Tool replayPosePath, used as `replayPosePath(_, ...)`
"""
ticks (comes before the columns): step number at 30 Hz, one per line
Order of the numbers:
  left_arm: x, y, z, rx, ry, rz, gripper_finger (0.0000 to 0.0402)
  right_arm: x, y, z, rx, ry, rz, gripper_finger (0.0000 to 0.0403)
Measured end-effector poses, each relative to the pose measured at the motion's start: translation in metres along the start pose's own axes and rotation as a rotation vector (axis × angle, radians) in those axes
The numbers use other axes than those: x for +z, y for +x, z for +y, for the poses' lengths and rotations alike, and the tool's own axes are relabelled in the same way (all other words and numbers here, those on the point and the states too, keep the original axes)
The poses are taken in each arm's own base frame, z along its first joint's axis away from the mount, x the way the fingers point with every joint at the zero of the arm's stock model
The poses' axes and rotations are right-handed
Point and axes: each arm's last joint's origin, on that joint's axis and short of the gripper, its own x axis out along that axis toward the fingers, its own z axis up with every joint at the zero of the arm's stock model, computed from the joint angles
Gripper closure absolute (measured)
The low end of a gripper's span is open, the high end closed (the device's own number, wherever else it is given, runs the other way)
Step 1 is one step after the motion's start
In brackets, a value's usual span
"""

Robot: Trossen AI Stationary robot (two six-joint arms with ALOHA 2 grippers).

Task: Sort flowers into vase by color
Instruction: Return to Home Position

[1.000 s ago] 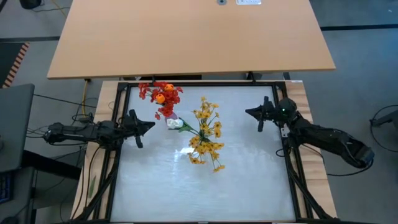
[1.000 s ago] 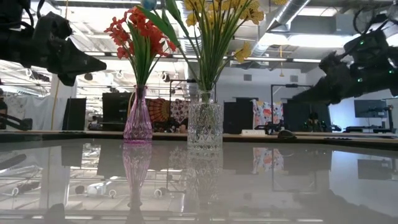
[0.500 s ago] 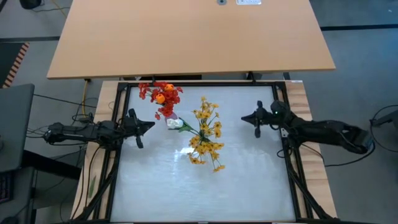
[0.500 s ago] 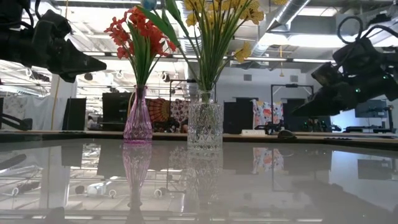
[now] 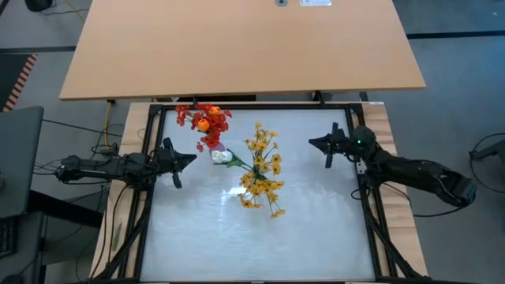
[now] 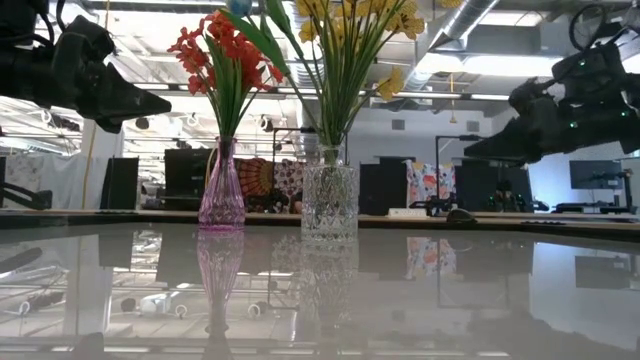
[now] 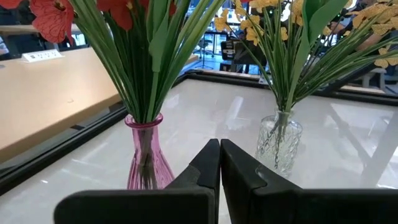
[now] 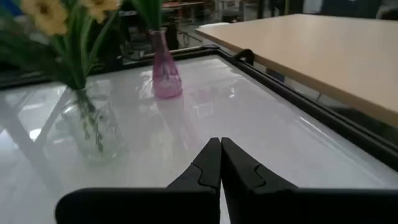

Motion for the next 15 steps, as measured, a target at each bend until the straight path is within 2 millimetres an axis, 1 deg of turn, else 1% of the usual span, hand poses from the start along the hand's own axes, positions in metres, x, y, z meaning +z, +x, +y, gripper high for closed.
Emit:
replayPosePath(5,0.0000,0.0000,0.0000,0.000,0.000,0.000,0.0401,-0.0005,0.0000,-0.0003,-0.013,0.036,0.004,0.0352)
replayPosePath(15,0.0000,0.0000,0.0000,-0.001,0.000,0.000,0.0401,-0.0067,-0.0002,-0.0001,-0.013,0.062,0.062,0.0349)
